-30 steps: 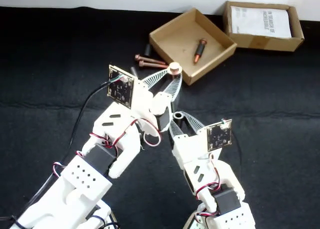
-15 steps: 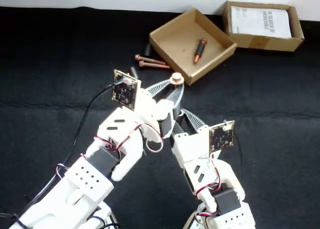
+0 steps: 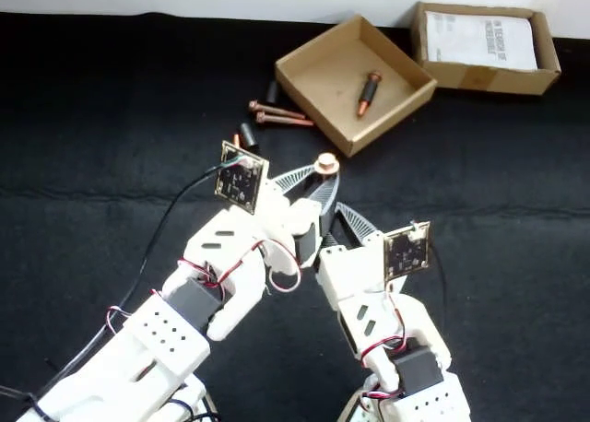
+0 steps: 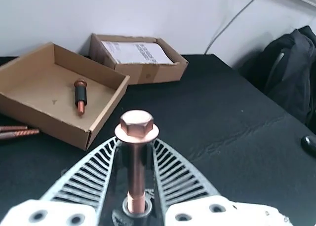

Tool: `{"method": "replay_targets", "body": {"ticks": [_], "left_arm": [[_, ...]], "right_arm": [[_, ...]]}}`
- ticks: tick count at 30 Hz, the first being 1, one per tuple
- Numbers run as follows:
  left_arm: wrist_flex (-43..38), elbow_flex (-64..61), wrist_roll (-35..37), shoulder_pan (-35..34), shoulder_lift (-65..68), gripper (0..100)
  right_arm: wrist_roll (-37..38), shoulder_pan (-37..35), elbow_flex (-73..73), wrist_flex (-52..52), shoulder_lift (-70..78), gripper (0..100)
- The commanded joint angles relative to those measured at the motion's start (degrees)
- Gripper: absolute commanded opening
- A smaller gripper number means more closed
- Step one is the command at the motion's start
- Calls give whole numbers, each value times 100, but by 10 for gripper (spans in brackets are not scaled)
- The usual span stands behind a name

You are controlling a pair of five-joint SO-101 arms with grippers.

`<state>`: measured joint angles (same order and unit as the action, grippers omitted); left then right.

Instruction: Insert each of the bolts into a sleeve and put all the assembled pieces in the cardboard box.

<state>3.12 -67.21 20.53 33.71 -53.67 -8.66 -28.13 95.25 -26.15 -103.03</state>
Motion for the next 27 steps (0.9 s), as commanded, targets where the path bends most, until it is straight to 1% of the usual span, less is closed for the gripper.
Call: {"method": "replay_targets", "body": {"ticks": [1,7,11,12,14,17,19,23,27], "left_arm": [[-88,-119,-18,233,-163,9],[0,-259,-18,523,-505,9],[835,13,-18,488,-558,16],[1081,101,-18,488,-558,30],[1512,242,-9,497,-567,89],[1837,295,18,523,-567,196],[2004,303,26,532,-576,234],[2180,312,26,532,-611,238],[2382,312,26,532,-1103,238]], "right_arm": [[-53,4,752,110,-48,7],[-35,4,743,101,-48,7],[-26,4,743,101,-48,7],[-26,4,743,101,-48,7],[-18,4,743,101,-48,7],[-18,4,743,92,-48,7],[-18,4,743,92,-48,7],[-18,13,743,92,-40,7],[-18,13,743,92,-40,7]]}}
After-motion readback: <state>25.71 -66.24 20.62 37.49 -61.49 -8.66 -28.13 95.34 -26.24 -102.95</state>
